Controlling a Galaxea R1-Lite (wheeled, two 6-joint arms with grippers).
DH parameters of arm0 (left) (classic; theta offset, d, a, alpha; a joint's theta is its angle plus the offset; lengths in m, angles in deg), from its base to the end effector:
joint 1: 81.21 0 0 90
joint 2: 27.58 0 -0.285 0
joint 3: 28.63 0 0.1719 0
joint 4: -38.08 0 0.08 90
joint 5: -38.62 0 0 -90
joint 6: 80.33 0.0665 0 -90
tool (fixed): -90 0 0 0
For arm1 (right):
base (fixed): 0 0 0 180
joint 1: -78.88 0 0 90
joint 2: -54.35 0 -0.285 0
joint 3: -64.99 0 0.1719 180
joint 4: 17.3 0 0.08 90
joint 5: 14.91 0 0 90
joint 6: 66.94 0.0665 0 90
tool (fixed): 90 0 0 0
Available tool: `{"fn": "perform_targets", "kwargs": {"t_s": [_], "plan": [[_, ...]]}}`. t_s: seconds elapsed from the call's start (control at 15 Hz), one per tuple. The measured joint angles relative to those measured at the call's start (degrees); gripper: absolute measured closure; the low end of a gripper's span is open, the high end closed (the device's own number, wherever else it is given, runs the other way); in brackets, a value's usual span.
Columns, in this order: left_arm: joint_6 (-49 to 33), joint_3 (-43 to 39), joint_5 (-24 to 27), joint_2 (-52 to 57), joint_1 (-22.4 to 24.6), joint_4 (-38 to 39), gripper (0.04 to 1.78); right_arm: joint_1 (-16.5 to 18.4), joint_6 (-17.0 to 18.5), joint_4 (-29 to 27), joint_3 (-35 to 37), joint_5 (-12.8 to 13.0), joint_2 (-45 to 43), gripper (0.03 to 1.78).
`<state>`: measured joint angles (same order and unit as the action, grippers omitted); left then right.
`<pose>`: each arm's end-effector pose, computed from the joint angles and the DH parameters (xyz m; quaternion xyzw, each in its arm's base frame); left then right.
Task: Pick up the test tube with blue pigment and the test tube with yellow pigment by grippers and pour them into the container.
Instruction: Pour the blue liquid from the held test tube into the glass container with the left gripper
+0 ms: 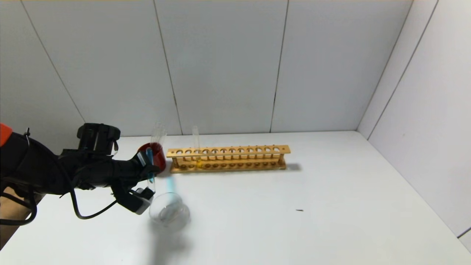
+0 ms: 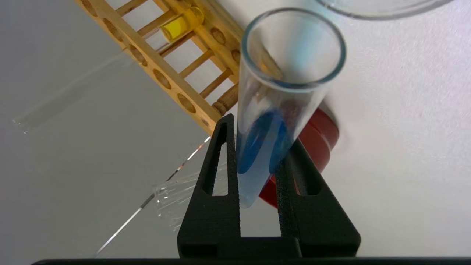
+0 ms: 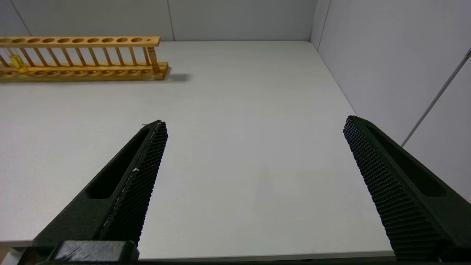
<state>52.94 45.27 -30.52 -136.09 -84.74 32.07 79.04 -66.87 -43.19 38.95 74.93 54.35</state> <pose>0.3377 -0.0446 0.0801 0.8208 -0.0458 -0.3936 0.4115 0.0159 0.0001 0.0758 0.0006 -0.0013 0.0000 1.0000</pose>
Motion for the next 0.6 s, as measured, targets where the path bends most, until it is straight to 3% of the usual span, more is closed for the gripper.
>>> {"fn": "perform_targets", "kwargs": {"t_s": [0.6], "plan": [[4.72, 1.32, -2.47, -0.10, -0.50, 0.09, 1.49, 0.00, 0.02, 0.00, 0.00, 0.00, 0.00, 0.06]]}}
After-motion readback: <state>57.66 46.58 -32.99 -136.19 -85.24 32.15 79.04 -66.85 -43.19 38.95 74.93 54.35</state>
